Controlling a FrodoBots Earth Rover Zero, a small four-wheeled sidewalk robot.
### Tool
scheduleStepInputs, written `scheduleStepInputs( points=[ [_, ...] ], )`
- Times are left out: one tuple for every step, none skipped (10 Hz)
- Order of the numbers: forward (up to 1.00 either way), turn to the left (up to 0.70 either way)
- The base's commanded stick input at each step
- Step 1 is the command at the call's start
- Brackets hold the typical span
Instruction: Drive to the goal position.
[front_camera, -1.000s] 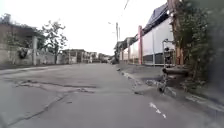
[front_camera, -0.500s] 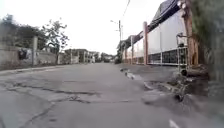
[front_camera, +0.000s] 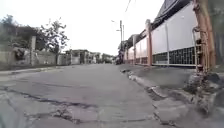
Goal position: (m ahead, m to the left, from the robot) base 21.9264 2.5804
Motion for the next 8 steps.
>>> scheduleStepInputs(
  points=[
    [1.0, -0.4],
    [1.0, -0.36],
    [1.0, 0.05],
    [1.0, 0.0],
    [1.0, 0.0],
    [1.0, 0.0],
    [1.0, 0.0],
    [1.0, 0.0]
  ],
)
